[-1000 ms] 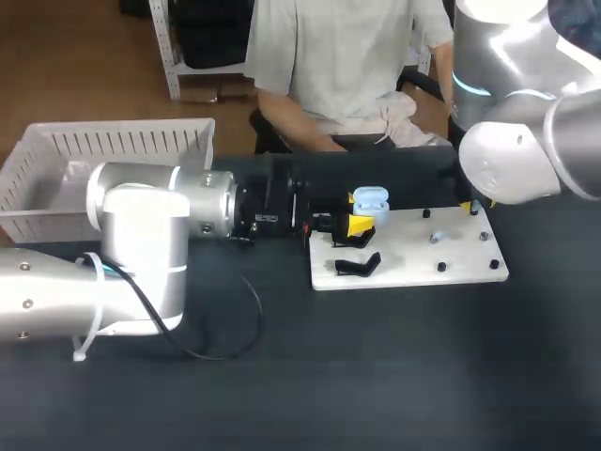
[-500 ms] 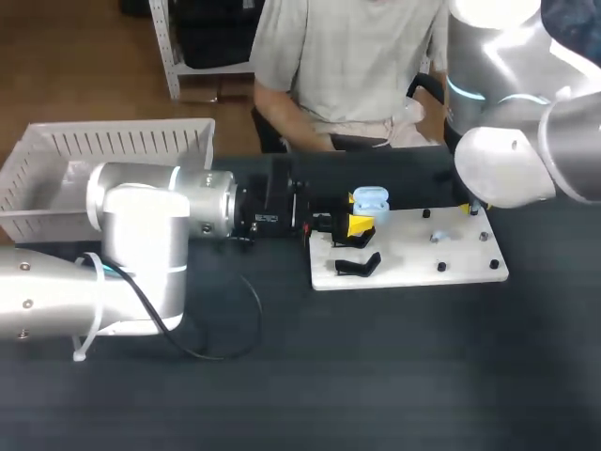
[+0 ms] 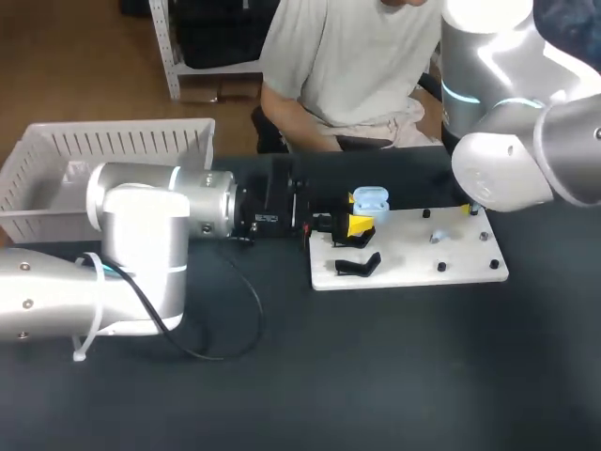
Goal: Pick up each earbud case from the left stands, insert the matching earbuds, close the lid, and place the case in the box.
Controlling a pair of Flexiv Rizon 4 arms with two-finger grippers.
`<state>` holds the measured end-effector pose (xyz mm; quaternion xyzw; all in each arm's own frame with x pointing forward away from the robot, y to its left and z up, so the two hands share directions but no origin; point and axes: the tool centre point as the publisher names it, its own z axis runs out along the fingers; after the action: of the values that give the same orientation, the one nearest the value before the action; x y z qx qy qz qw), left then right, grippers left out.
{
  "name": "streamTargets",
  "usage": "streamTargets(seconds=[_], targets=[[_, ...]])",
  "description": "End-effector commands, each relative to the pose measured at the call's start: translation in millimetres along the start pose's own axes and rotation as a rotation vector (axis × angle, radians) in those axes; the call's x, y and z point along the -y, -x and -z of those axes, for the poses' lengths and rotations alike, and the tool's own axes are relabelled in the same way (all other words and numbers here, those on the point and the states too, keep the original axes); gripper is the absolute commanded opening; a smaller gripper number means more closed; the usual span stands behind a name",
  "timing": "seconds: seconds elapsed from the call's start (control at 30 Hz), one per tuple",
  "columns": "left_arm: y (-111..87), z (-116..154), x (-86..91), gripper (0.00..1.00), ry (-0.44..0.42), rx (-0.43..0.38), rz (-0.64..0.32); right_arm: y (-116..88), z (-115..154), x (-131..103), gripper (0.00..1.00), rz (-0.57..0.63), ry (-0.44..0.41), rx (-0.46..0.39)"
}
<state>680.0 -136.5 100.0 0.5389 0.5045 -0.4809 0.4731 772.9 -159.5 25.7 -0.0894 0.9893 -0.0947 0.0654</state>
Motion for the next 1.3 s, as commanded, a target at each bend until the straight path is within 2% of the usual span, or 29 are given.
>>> streamTargets(seconds=[0.03, 0.07, 0.2, 0.47, 0.8, 1.03, 1.3], targets=[[-0.8, -0.2, 1.2, 0.0, 0.006, 0.004, -0.004, -2.2, 0.1, -1.5, 0.24, -0.001, -0.009, 0.002], [-0.8, -0.2, 1.2, 0.0, 0.006, 0.004, -0.004, -2.2, -0.2, -1.5, 0.23, -0.001, -0.013, 0.0], [-0.8, -0.2, 1.2, 0.0, 0.006, 0.004, -0.004, -1.8, -1.9, -0.7, 0.0, -0.003, -0.023, -0.003], [-0.8, -0.2, 1.2, 0.0, 0.006, 0.004, -0.004, -4.7, 7.2, 1.3, 0.0, -0.01, -0.036, 0.015], [-0.8, -0.2, 1.2, 0.0, 0.006, 0.004, -0.004, -21.3, 45.7, 4.9, 0.0, -0.04, -0.019, 0.064], [-0.8, -0.2, 1.2, 0.0, 0.006, 0.004, -0.004, -44.9, 90.3, -6.8, 0.0, -0.029, 0.031, 0.12], [-0.8, -0.2, 1.2, 0.0, 0.006, 0.004, -0.004, -75.2, 153.5, -46.0, 0.0, 0.01, 0.12, 0.146]])
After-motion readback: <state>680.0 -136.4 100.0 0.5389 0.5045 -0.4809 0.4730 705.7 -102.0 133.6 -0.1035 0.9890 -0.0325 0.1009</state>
